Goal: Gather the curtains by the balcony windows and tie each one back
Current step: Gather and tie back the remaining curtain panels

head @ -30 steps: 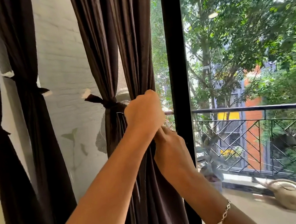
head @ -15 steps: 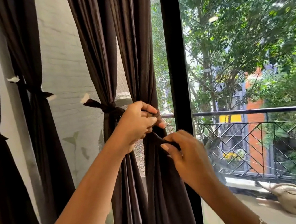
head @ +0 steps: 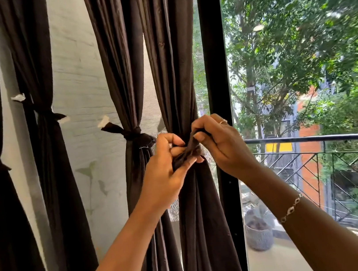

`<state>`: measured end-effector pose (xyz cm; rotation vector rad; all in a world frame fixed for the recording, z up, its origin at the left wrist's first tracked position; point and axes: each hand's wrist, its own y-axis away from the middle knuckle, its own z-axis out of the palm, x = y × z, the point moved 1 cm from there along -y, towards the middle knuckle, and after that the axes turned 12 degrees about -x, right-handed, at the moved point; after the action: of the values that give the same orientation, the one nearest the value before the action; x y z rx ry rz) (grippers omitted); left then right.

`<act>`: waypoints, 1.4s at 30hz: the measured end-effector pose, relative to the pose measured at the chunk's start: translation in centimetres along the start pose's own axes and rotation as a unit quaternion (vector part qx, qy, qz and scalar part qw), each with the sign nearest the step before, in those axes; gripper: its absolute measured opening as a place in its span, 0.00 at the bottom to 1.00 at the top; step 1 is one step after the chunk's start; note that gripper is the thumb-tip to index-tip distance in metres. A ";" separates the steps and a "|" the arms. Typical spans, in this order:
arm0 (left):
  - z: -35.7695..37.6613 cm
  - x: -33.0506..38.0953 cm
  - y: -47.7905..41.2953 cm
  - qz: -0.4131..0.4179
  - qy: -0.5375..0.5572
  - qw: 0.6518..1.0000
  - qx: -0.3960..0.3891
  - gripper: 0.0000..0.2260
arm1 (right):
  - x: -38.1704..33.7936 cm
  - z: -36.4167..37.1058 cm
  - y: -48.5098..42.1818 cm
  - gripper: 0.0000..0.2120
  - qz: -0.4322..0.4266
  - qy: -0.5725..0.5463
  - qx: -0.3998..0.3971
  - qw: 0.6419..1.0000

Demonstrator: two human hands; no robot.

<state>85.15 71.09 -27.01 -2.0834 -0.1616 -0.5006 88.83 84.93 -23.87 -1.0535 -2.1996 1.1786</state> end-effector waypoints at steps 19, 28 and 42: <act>0.9 -1.6 1.0 0.170 -0.550 0.803 0.155 0.10 | 0.1 0.3 -3.5 0.17 0.097 -0.053 -0.067 0.992; 0.8 -0.8 0.4 0.098 -0.546 0.821 0.139 0.04 | 0.4 -0.4 -3.7 0.16 0.067 -0.009 -0.083 0.994; -0.8 1.5 -0.2 0.138 -0.504 0.851 -0.050 0.09 | 0.6 -0.9 -3.7 0.22 0.106 -0.031 -0.096 0.989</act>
<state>86.21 70.37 -25.83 -2.2244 -0.4349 0.8215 87.45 84.55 -20.28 -1.3768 -2.3319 1.1143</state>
